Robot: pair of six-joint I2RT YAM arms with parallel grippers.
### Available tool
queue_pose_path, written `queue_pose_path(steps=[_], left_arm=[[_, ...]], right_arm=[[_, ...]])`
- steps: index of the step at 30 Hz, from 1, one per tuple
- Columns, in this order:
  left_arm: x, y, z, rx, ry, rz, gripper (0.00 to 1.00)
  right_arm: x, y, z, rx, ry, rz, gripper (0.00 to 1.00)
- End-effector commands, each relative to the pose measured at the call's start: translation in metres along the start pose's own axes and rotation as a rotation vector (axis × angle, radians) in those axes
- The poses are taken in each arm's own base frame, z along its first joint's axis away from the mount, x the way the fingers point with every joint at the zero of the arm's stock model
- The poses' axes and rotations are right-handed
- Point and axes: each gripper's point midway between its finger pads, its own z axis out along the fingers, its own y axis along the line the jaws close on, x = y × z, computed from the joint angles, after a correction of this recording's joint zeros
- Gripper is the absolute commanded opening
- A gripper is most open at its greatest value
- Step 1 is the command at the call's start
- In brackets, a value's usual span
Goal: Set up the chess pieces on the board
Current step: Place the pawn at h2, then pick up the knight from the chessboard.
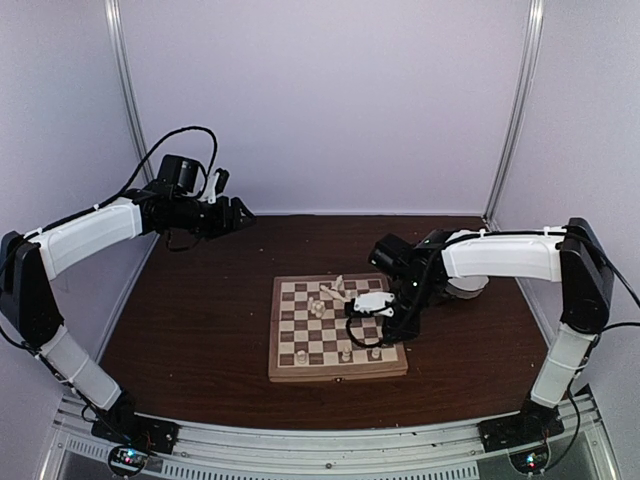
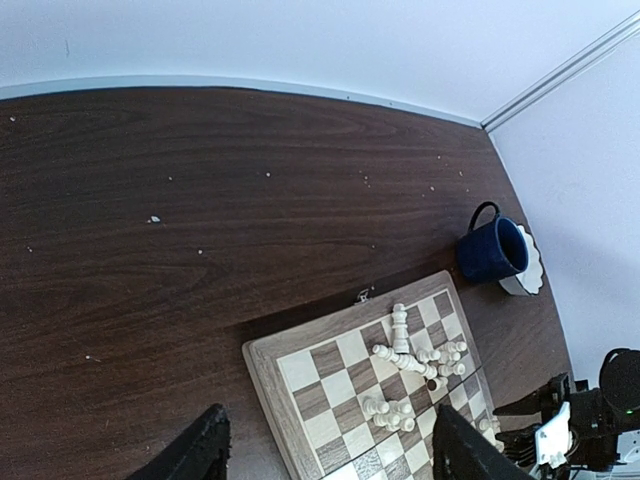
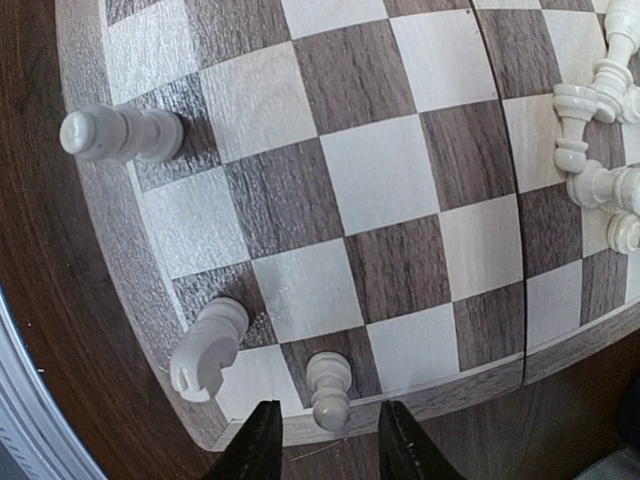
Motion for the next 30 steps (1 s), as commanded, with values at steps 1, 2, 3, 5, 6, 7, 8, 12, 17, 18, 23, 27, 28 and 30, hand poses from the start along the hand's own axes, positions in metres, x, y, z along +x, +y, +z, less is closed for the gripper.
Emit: queue_pose_path(steps=[1, 2, 3, 5, 6, 7, 8, 12, 17, 18, 23, 27, 28, 30], left_arm=[[-0.017, -0.006, -0.005, 0.026, -0.055, 0.012, 0.69], [-0.017, -0.006, -0.005, 0.027, -0.056, 0.013, 0.69], [-0.017, -0.006, -0.005, 0.027, -0.055, 0.012, 0.69], [-0.017, -0.006, -0.005, 0.026, -0.055, 0.013, 0.69], [-0.017, -0.006, -0.004, 0.026, -0.055, 0.012, 0.69], [-0.017, -0.006, -0.004, 0.026, -0.054, 0.012, 0.69], [-0.017, -0.006, -0.005, 0.026, -0.055, 0.012, 0.69], [-0.017, -0.005, -0.004, 0.020, -0.056, 0.013, 0.69], [-0.017, -0.006, -0.005, 0.024, -0.056, 0.015, 0.69], [-0.018, -0.006, -0.005, 0.024, -0.058, 0.016, 0.69], [-0.019, -0.007, -0.006, 0.025, -0.061, 0.017, 0.69], [-0.018, -0.007, -0.006, 0.027, -0.060, 0.018, 0.69], [-0.018, -0.007, -0.006, 0.026, -0.060, 0.017, 0.69], [-0.018, -0.006, -0.006, 0.025, -0.060, 0.017, 0.69]], right_arm=[[-0.015, -0.008, -0.041, 0.058, -0.059, -0.002, 0.37], [-0.021, -0.011, -0.049, 0.062, -0.077, -0.003, 0.38], [-0.026, -0.015, -0.056, 0.069, -0.096, 0.003, 0.38], [-0.035, -0.028, -0.067, 0.082, -0.138, 0.041, 0.38], [-0.039, -0.036, -0.070, 0.088, -0.156, 0.070, 0.38], [-0.042, -0.044, -0.072, 0.093, -0.165, 0.095, 0.37], [-0.044, -0.052, -0.069, 0.094, -0.161, 0.116, 0.37], [-0.043, -0.076, -0.056, 0.127, -0.124, 0.153, 0.35], [-0.046, -0.097, -0.045, 0.152, -0.102, 0.182, 0.34], [-0.047, -0.099, -0.042, 0.150, -0.098, 0.185, 0.33], [-0.048, -0.105, -0.028, 0.136, -0.082, 0.210, 0.32], [-0.051, -0.108, -0.020, 0.120, -0.082, 0.227, 0.31], [-0.051, -0.109, -0.018, 0.118, -0.080, 0.230, 0.31], [-0.050, -0.113, -0.013, 0.120, -0.073, 0.235, 0.31]])
